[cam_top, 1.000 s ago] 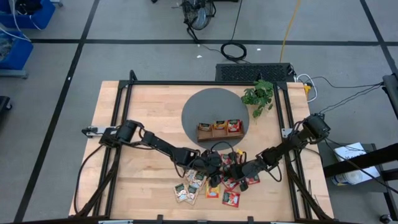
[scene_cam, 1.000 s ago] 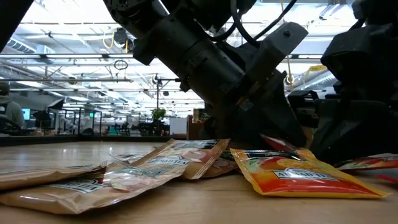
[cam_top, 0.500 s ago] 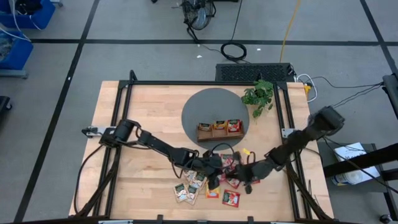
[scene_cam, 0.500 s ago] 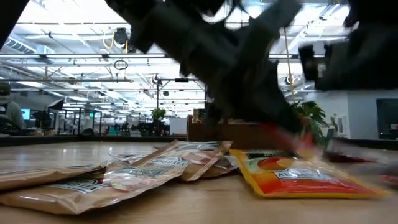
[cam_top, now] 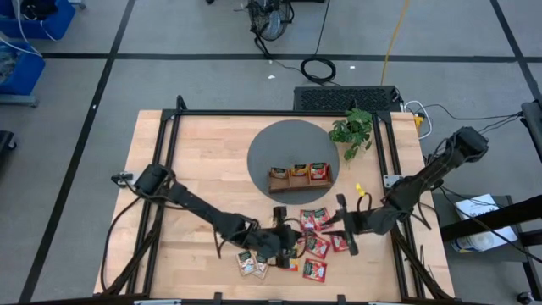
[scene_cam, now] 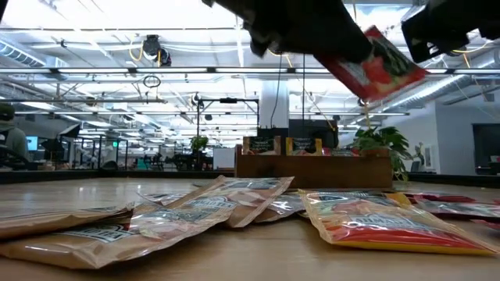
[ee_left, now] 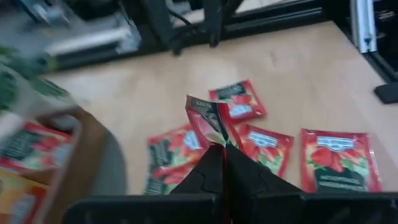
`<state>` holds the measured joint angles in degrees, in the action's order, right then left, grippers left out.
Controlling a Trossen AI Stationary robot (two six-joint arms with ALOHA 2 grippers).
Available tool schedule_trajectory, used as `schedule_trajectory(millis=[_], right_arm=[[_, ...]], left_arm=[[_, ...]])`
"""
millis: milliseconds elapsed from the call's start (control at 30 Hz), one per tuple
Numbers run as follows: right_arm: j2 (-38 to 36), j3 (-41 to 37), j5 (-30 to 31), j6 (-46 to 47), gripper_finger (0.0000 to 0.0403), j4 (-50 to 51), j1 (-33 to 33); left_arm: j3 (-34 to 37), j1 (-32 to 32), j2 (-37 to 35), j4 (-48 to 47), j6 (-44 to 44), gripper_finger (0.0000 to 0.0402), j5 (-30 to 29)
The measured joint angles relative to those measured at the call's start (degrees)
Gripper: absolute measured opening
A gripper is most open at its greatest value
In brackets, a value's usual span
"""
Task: Pick & Place Tea
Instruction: Put the red tea bag into the right section of the wooden organizer
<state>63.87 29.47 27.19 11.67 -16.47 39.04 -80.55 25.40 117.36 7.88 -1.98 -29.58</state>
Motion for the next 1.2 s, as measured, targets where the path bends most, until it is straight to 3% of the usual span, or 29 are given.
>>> schedule_trajectory(millis=[267,433,567,833,1067,1200], right_arm=[[2.9,0.0,-0.4,4.6,0.0193,0.7,-3.2],[4.3,0.0,-2.3,5.5,0.0223,0.2,-5.2],[4.6,0.0,-6.4,5.5,0.0224,-1.4,-6.3],[4.1,0.0,-8.6,3.2,0.0198,-3.2,-7.5],[3.0,0.0,-16.7,6.0,0.0195,-2.2,-9.5],[3.0,0.0,-16.8,7.4,0.0195,0.0,-11.2]], left_arm=[[0.0,1.3,-0.1,4.0,4.7,0.0009,-5.5],[0.0,1.1,-0.1,3.9,4.8,0.0009,-5.6],[0.0,0.9,-0.1,4.0,4.5,0.0007,-5.6],[0.0,0.5,-0.1,2.7,3.8,0.0010,-5.6],[0.0,0.8,-0.1,1.0,4.9,0.0012,-9.6],[0.0,0.8,-0.1,1.5,6.2,0.0004,-9.7]])
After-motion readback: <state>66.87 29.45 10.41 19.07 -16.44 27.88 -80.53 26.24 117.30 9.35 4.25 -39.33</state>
